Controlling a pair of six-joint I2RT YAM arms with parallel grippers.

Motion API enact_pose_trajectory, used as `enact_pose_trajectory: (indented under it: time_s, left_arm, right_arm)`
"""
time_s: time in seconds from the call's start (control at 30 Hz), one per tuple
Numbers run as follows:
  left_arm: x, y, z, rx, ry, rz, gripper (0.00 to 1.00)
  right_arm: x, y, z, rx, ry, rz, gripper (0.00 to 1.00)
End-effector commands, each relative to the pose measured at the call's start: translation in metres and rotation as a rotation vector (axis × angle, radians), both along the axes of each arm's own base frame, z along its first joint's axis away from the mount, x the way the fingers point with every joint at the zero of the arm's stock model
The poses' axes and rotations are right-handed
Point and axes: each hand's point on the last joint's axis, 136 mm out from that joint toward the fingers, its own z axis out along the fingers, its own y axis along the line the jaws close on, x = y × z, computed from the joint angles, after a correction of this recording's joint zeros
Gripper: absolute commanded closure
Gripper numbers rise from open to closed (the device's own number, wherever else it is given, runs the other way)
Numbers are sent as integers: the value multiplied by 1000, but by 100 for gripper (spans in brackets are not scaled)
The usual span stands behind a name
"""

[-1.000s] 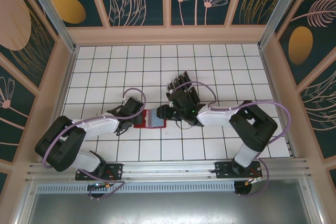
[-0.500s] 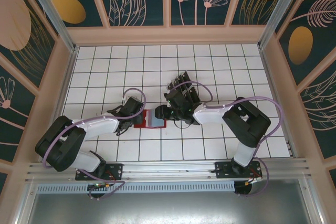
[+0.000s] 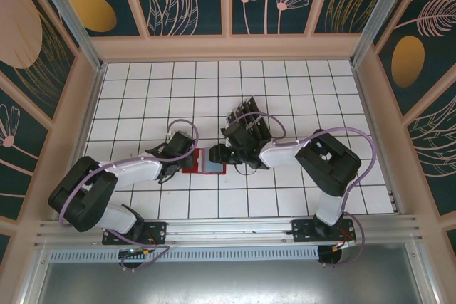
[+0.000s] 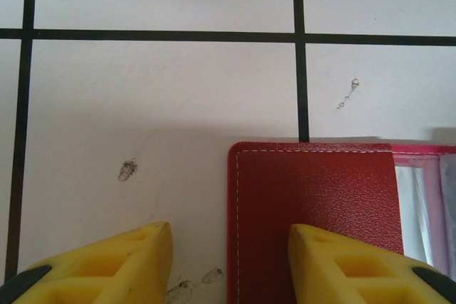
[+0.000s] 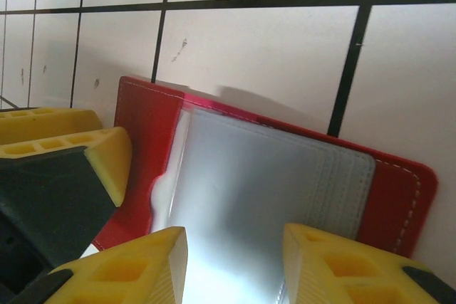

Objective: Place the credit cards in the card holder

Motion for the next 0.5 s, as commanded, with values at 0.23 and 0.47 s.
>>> enact_pose_trajectory:
  time_s: [0.23, 0.47]
  left_arm:
    - [-3, -8, -2, -27, 5, -32, 51]
    - [-1, -9, 9, -54, -22, -24, 45]
  right_arm:
    - [5, 20, 8, 88, 24, 5, 60]
    - [5, 24, 12, 133, 41, -14, 60]
